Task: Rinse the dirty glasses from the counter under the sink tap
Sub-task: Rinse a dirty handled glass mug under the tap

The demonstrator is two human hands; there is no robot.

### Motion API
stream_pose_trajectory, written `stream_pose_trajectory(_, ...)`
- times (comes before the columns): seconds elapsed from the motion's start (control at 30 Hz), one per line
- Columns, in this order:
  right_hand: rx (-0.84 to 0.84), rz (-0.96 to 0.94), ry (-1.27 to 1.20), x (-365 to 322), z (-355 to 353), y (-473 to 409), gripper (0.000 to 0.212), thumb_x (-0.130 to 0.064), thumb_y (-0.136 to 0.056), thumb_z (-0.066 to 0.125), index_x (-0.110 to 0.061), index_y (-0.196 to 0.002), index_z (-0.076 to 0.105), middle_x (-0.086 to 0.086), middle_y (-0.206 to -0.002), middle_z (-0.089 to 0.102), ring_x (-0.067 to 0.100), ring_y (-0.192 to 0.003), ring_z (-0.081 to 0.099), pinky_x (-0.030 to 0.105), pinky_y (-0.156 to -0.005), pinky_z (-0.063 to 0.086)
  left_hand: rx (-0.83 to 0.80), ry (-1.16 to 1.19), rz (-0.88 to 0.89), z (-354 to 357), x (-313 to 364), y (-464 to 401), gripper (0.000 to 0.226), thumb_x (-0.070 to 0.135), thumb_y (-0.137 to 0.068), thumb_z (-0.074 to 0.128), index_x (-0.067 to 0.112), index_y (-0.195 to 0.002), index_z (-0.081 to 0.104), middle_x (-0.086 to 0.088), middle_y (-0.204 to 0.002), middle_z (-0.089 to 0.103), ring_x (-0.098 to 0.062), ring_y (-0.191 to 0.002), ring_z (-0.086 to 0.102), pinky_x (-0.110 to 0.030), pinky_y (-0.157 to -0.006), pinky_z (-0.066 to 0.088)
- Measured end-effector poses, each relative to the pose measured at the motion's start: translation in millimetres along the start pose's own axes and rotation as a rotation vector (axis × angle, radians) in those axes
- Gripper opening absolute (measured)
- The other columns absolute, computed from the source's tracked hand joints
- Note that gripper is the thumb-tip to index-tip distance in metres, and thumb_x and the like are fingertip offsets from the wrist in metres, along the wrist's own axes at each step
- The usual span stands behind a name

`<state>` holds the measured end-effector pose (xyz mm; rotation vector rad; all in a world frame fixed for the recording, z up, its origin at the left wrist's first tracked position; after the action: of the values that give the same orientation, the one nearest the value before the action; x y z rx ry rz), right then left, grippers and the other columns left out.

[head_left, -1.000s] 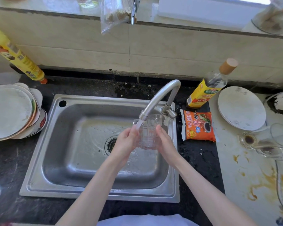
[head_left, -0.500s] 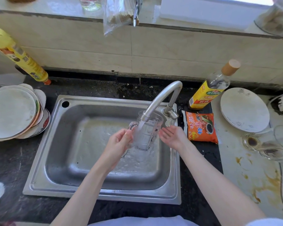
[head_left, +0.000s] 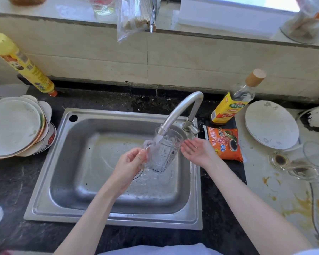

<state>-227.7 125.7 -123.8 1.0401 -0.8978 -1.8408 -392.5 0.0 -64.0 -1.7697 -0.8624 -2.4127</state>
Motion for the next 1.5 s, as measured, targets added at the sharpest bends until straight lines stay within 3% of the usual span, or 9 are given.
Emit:
stream_pose_trajectory(0.1, -0.024, -0.026, -0.069, -21, 5, 8, 0.023, -0.016, -0.097, 0.043, 0.005, -0.103, 0.052, 0.015, -0.106, 0.054, 0.025, -0.099, 0.055, 0.033, -0.086, 0.046, 0.001, -0.020, 0.012, 1, 4, -2, 0.026, 0.039, -0.077, 0.058, 0.025, -0.056, 0.063, 0.009, -0.061, 0.056, -0.018, -0.070, 0.052, -0.044, -0.079, 0.040)
stream_pose_trajectory(0.2, -0.043, -0.033, -0.126, -40, 6, 10, 0.031, -0.020, -0.097, 0.044, 0.007, -0.112, 0.047, 0.016, -0.103, 0.054, 0.025, -0.093, 0.055, 0.034, -0.072, 0.047, -0.030, -0.034, 0.039, 2, 7, 0, 0.036, 0.058, -0.069, 0.068, 0.023, -0.060, 0.061, 0.002, -0.063, 0.049, -0.026, -0.077, 0.040, -0.044, -0.075, 0.030)
stream_pose_trajectory(0.47, -0.048, -0.047, -0.119, -49, 5, 8, 0.039, -0.026, -0.097, 0.047, 0.006, -0.119, 0.046, 0.016, -0.107, 0.055, 0.024, -0.096, 0.056, 0.033, -0.075, 0.047, -0.012, -0.024, 0.037, -5, 7, 11, 0.030, 0.053, -0.066, 0.065, 0.024, -0.058, 0.061, 0.013, -0.056, 0.046, -0.022, -0.076, 0.034, -0.035, -0.071, 0.028)
stream_pose_trajectory(0.67, -0.115, -0.196, 0.489, -24, 4, 18, 0.040, -0.028, -0.094, 0.051, -0.008, -0.129, 0.046, 0.010, -0.123, 0.055, 0.023, -0.105, 0.057, 0.036, -0.087, 0.050, 0.025, 0.000, 0.022, -12, 1, 18, 0.047, 0.067, -0.058, 0.072, 0.022, -0.059, 0.060, 0.000, -0.070, 0.047, -0.024, -0.087, 0.037, -0.035, -0.076, 0.028)
stream_pose_trajectory(0.83, -0.465, -0.174, 0.972, 50, 22, 40, 0.063, -0.057, -0.082, 0.054, -0.025, -0.136, 0.043, -0.004, -0.134, 0.051, 0.014, -0.122, 0.050, 0.033, -0.099, 0.046, 0.069, 0.144, -0.050, -2, -4, 27, 0.030, 0.033, -0.081, 0.054, 0.007, -0.066, 0.052, -0.003, -0.114, 0.062, -0.022, -0.104, 0.060, -0.037, -0.088, 0.049)
stream_pose_trajectory(1.0, -0.377, -0.129, 1.014, 90, 19, 38, 0.093, -0.069, -0.061, 0.072, -0.018, -0.135, 0.045, 0.005, -0.126, 0.060, 0.019, -0.109, 0.062, 0.038, -0.096, 0.050, 0.167, 0.171, -0.264, 3, -19, 39, 0.044, 0.025, -0.099, 0.040, 0.010, -0.062, 0.060, -0.010, -0.085, 0.072, -0.021, -0.073, 0.069, -0.030, -0.061, 0.058)
stream_pose_trajectory(1.13, -0.255, -0.007, 1.104, 92, 4, 41, 0.070, -0.068, -0.068, 0.064, -0.016, -0.115, 0.060, 0.005, -0.088, 0.073, 0.019, -0.085, 0.069, 0.032, -0.079, 0.054, 0.193, 0.166, -0.527, -1, -47, 46, 0.029, 0.026, -0.098, 0.043, 0.000, -0.089, 0.053, -0.025, -0.099, 0.065, -0.032, -0.081, 0.066, -0.039, -0.069, 0.055)
stream_pose_trajectory(1.3, -0.176, 0.053, 1.111, 89, -9, 43, 0.069, -0.066, -0.065, 0.068, -0.018, -0.115, 0.061, 0.008, -0.104, 0.071, 0.023, -0.096, 0.066, 0.034, -0.084, 0.053, 0.165, 0.259, -0.643, 9, -62, 60, 0.029, 0.028, -0.097, 0.045, 0.001, -0.092, 0.053, -0.028, -0.099, 0.064, -0.038, -0.090, 0.063, -0.044, -0.070, 0.051)
stream_pose_trajectory(1.5, -0.249, 0.027, 0.982, 92, -6, 64, 0.060, -0.052, -0.073, 0.071, -0.015, -0.119, 0.059, 0.008, -0.099, 0.069, 0.022, -0.089, 0.064, 0.039, -0.092, 0.051, 0.200, 0.254, -0.558, 15, -53, 70, 0.032, 0.028, -0.097, 0.046, 0.007, -0.073, 0.051, -0.014, -0.088, 0.066, -0.028, -0.085, 0.063, -0.043, -0.081, 0.049)
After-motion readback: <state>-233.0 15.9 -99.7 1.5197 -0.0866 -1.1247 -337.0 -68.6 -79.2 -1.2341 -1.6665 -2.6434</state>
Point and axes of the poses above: each hand's wrist, its own y-axis away from the middle knuckle, its own z-axis out of the palm, x = y × z, the point moved 9 cm from there along -y, towards the middle knuckle
